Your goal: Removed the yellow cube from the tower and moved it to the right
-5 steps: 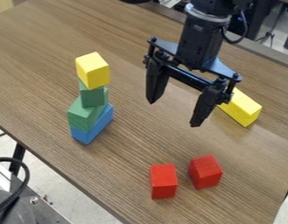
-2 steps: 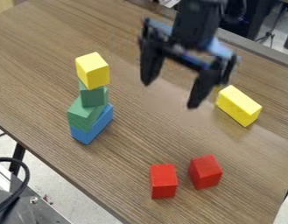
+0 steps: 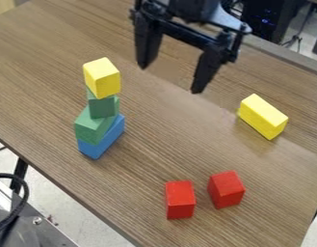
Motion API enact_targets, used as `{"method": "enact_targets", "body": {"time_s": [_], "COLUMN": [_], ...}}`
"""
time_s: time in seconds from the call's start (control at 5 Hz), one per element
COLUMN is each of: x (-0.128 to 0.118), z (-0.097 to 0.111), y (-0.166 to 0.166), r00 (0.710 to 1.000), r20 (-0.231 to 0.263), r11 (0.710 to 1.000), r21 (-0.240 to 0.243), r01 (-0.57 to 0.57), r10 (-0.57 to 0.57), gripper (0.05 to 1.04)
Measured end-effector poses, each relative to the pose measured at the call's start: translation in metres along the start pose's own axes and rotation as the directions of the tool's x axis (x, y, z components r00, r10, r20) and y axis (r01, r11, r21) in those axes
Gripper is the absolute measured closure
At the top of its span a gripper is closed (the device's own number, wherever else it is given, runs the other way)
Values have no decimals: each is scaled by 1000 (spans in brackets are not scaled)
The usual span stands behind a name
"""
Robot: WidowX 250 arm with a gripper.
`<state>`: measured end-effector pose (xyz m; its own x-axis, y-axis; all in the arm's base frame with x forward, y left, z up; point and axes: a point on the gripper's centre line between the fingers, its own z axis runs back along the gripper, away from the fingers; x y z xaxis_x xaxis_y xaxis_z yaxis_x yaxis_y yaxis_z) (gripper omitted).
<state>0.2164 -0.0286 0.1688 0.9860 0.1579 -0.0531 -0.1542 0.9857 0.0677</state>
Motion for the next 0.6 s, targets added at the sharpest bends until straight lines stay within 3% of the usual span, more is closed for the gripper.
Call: {"method": "enact_targets", "body": {"time_s": [0.4, 0.6], "x": [2, 5], "z": [-4, -9], "y": [45, 62], "r00": [982, 955], "r20": [-37, -56], "r11": [982, 956], "r21": [1, 2], "r01": [-186, -292], "r10": [186, 292], "gripper": [84, 84]}}
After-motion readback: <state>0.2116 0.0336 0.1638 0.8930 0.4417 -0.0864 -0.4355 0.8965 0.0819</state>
